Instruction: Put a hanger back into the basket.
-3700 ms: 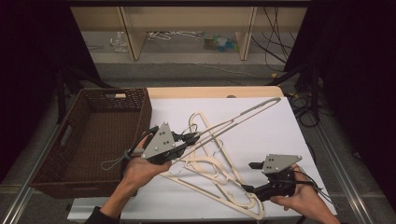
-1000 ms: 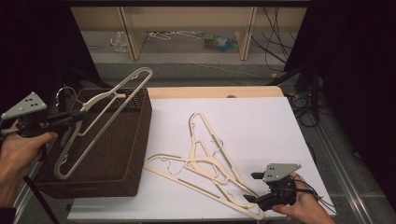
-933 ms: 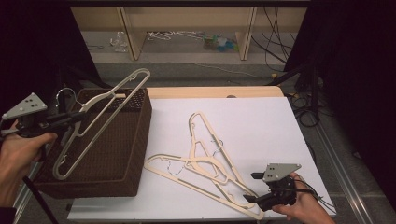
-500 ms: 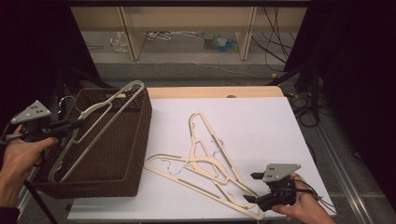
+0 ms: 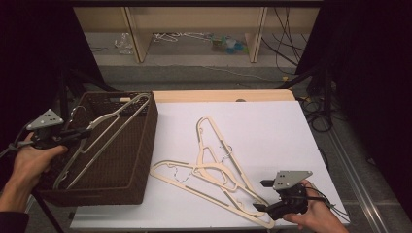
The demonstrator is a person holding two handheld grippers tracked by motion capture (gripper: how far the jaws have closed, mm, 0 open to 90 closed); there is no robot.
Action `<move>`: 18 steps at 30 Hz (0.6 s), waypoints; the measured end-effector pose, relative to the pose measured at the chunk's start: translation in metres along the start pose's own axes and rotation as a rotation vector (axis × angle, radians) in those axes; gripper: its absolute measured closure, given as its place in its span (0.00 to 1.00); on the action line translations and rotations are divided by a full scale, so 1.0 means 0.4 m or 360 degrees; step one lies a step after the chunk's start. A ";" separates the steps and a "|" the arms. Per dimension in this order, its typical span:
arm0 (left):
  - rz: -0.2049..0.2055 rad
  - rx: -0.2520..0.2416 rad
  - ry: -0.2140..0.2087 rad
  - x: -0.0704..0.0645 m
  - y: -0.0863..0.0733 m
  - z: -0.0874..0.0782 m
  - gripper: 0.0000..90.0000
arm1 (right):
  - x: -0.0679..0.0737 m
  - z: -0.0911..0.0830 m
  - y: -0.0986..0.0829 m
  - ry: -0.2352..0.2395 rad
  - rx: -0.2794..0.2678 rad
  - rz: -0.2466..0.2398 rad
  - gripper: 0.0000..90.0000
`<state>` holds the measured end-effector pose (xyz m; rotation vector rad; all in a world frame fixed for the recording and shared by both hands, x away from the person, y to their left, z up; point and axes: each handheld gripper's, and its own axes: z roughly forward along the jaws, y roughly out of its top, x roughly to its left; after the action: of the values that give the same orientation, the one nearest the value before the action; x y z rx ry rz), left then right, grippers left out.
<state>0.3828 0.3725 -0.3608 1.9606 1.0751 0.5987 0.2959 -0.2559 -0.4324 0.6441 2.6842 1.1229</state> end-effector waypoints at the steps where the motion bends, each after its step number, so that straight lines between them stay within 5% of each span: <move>1: 0.0005 0.0021 -0.0002 0.002 -0.003 0.008 0.95 | 0.000 0.000 0.000 0.0002 0.0000 0.0001 0.27; 11: 0.0000 0.0116 -0.0027 0.010 -0.028 0.054 0.95 | -0.001 0.000 -0.002 0.0005 -0.0001 -0.0004 0.27; 15: 0.0003 0.0187 0.0086 0.027 -0.036 0.050 0.94 | -0.001 0.000 -0.001 0.0009 -0.0002 -0.0004 0.27; 18: -0.0032 0.0161 0.0149 0.025 -0.037 0.051 0.92 | -0.002 0.000 -0.002 0.0014 -0.0005 -0.0002 0.27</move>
<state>0.3955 0.3770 -0.3841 2.0230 1.2023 0.6414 0.2962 -0.2566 -0.4331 0.6383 2.6892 1.1314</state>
